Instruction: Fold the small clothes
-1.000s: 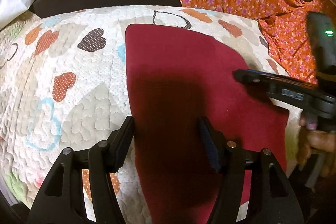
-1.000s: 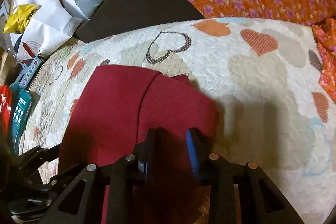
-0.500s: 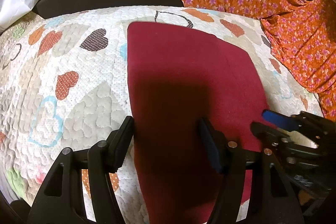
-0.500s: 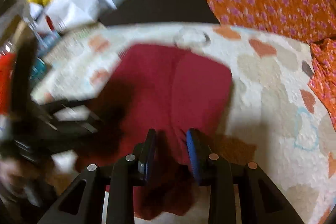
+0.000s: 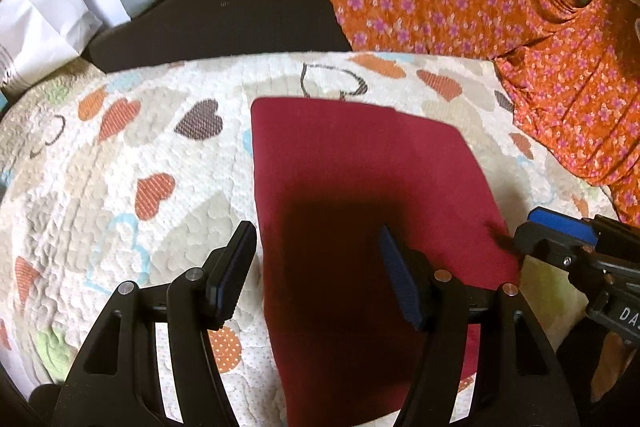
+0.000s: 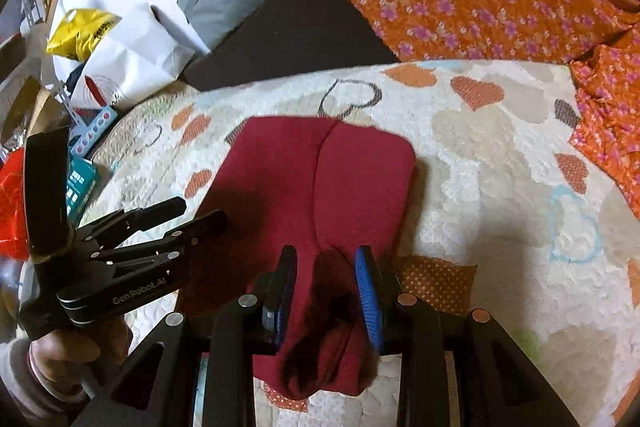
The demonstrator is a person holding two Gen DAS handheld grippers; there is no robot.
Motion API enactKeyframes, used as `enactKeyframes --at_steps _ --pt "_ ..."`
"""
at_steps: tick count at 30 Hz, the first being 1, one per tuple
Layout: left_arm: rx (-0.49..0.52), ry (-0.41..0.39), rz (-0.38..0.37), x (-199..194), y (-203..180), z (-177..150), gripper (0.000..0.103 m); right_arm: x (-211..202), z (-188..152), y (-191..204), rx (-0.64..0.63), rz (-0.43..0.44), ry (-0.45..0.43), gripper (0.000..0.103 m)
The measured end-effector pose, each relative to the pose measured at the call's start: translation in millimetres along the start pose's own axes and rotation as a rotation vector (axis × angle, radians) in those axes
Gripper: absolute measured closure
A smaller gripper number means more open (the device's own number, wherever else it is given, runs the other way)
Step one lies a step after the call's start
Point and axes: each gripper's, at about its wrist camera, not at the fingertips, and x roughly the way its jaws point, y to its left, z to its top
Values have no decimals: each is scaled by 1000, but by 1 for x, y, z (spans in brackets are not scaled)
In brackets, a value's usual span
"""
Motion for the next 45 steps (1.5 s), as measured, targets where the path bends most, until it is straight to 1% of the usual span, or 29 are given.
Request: enactKeyframes --at_steps 8,11,14,20,26,32,37,45 --pt "49 -68 25 -21 -12 1 39 -13 4 3 4 16 -29 71" --pt "50 -92 36 -28 -13 1 39 -16 4 5 2 17 -32 71" --pt "41 -100 36 -31 -11 1 39 -17 4 6 2 18 -35 71" --pt "15 -82 43 -29 -7 -3 39 -19 4 9 -3 25 -36 70" --pt "-4 -88 51 -30 -4 -8 39 -15 3 15 -19 29 -25 70" --pt "-17 -94 53 -30 0 -8 39 -12 2 22 -31 14 -27 69" --pt "-22 -84 47 -29 2 -8 39 -10 3 24 -44 -11 -32 64" --pt "-12 -87 69 -30 0 -10 39 -9 2 23 -39 -32 -34 60"
